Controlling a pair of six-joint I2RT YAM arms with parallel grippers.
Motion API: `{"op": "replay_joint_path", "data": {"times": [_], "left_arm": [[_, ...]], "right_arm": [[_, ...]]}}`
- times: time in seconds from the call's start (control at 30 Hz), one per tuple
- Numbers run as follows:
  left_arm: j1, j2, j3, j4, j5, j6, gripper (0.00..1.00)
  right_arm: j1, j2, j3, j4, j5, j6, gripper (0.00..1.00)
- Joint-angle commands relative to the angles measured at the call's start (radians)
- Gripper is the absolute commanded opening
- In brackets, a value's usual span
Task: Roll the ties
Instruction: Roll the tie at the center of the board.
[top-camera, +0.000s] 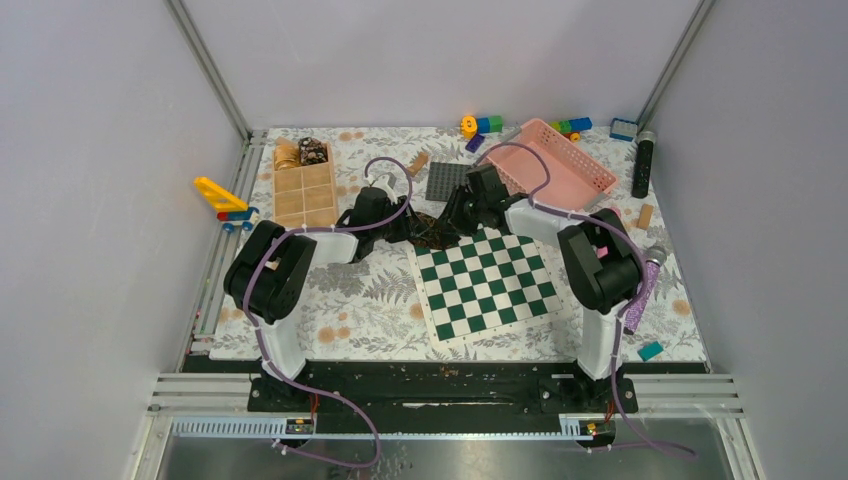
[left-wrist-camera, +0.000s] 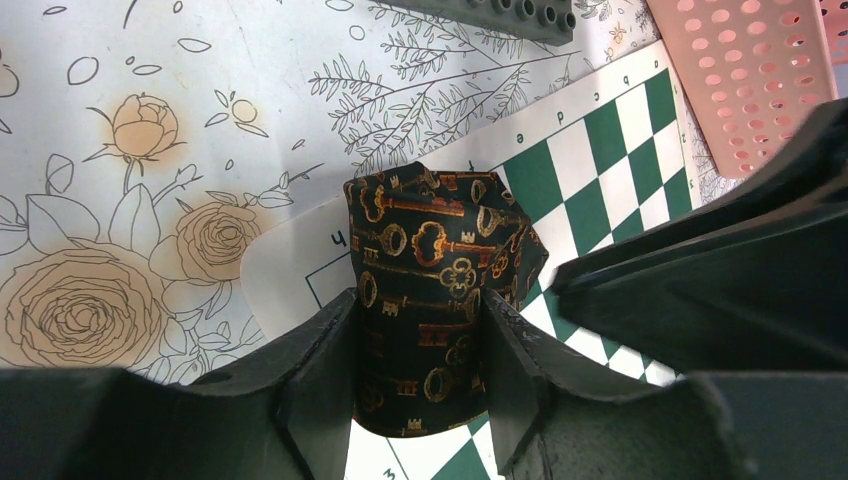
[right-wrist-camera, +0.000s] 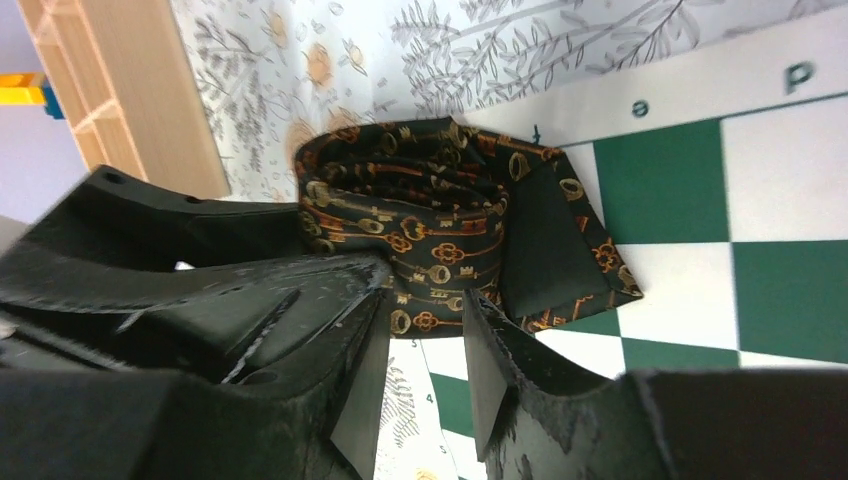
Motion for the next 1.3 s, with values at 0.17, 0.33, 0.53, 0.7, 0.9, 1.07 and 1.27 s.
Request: {"op": "replay_joint_path", "data": {"times": [0.17, 0.33, 0.53, 0.7, 0.9, 1.07, 1.27], "left_arm": [[0.001, -0.026, 0.023, -0.030, -0.045, 0.032, 0.45], [0.001, -0.025, 0.021, -0.027, -0.044, 0.030, 0.47], [0.001, -0.022, 0.022, -0.027, -0.043, 0.030, 0.48], [0.001, -0.022, 0.021, -0.026, -0.044, 0.029, 0.48], [0.001, -0.019, 0.027, -0.030, -0.041, 0.029, 0.48], [0.001, -0.020, 0.025, -0.030, -0.042, 0.028, 0.48], [0.001, -0.023, 0.021, -0.027, -0.039, 0.028, 0.51]], "right_arm": [[0.026, 0.088, 0.010, 0.070, -0.037, 0.049, 0.39], [0.026, 0.109, 0.011, 0.065, -0.024, 0.058, 0.34], [0.026, 0.087, -0.022, 0.089, 0.000, 0.063, 0.32], [0.027, 0.053, -0.050, 0.101, 0.033, 0.059, 0.32], [0.026, 0.036, -0.067, 0.110, 0.050, 0.060, 0.31], [0.026, 0.027, -0.088, 0.130, 0.051, 0.064, 0.31], [0.026, 0.047, -0.081, 0.126, 0.042, 0.069, 0.31]]}}
